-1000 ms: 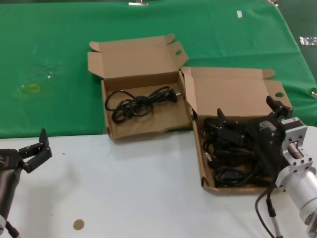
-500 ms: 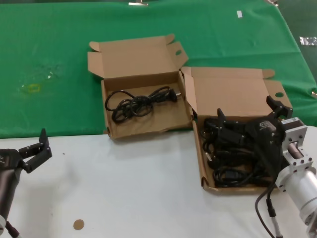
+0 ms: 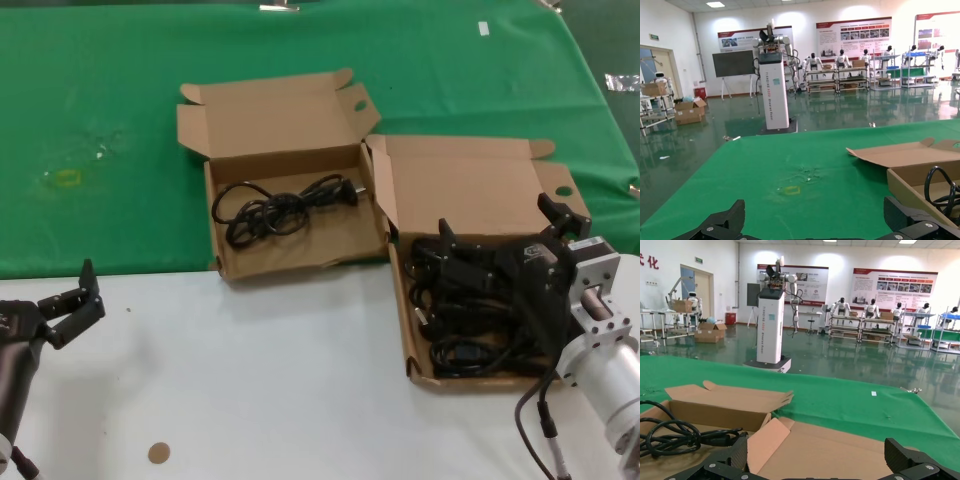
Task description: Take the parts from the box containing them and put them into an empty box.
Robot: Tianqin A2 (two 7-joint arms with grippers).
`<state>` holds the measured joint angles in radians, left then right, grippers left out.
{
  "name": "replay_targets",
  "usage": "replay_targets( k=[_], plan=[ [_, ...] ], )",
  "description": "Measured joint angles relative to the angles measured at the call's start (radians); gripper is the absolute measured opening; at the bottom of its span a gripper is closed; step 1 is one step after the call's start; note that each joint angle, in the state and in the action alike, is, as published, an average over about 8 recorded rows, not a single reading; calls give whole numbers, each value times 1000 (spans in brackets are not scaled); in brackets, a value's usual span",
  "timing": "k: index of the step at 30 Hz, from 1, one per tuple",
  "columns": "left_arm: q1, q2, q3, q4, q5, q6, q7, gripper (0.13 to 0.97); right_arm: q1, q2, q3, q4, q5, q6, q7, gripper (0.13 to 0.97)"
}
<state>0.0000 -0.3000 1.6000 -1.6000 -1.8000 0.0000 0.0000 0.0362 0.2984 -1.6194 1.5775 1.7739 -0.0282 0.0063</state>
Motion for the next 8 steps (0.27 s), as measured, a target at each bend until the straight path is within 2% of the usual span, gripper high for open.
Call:
replay_targets(
  k=[8],
  plan=[
    [0,0,0,0,0,0,0,966,0,0,0,0,0,0,0,966]
  ],
)
